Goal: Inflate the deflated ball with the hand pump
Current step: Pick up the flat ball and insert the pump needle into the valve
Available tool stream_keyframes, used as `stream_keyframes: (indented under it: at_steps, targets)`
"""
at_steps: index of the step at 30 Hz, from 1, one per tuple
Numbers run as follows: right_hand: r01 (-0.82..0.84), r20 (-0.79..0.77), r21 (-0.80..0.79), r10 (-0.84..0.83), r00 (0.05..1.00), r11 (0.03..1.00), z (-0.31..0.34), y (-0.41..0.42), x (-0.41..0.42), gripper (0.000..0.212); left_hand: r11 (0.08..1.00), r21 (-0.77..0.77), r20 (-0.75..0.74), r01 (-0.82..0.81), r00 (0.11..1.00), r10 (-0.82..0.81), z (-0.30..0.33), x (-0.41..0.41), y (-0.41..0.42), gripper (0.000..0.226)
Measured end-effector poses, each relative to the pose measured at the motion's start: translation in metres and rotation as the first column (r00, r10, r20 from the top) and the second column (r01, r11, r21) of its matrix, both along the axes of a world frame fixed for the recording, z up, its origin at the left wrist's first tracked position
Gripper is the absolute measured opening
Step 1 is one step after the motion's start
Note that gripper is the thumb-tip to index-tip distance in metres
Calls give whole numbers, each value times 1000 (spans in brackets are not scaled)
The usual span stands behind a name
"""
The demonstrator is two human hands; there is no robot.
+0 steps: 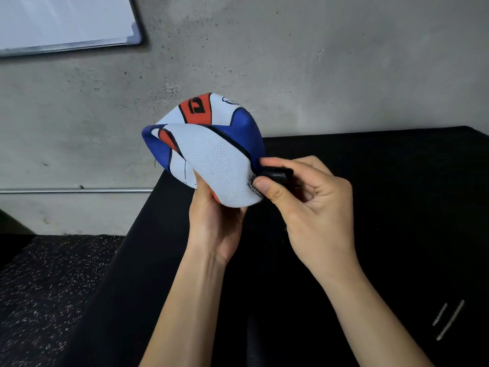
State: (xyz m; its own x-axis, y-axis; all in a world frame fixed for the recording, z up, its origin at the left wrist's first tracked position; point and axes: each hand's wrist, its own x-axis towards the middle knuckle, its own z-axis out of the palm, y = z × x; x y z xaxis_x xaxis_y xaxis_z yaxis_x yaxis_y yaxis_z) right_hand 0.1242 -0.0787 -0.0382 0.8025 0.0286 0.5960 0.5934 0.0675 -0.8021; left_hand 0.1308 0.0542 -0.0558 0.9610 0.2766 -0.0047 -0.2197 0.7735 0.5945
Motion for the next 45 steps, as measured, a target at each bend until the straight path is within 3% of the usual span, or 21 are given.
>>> stream_keyframes:
  at_steps: [12,21,32,37,42,45]
  targets:
    - [-12,-179,73,25,983,997,3,-7,3,20,990,55,-120,-127,984,133,-2,4,3,52]
    - [90,-136,53,-82,987,995,-3,0,2,12,986,110,-104,-129,985,140,-9,4,5,41]
    - [160,-115,23,-156,981,987,-12,3,2,9,977,154,-97,-145,982,161,-23,13,4,50]
    - [193,-74,-24,-195,978,981,-10,4,0,10,981,164,-65,-106,991,118,-25,13,-1,24]
    - [168,-58,-71,-172,983,983,-2,1,-1,13,991,79,-111,-108,987,116,-18,11,6,34]
    - [109,-124,-131,-125,984,985,-1,-7,4,21,977,110,-161,-180,967,196,-14,9,6,42]
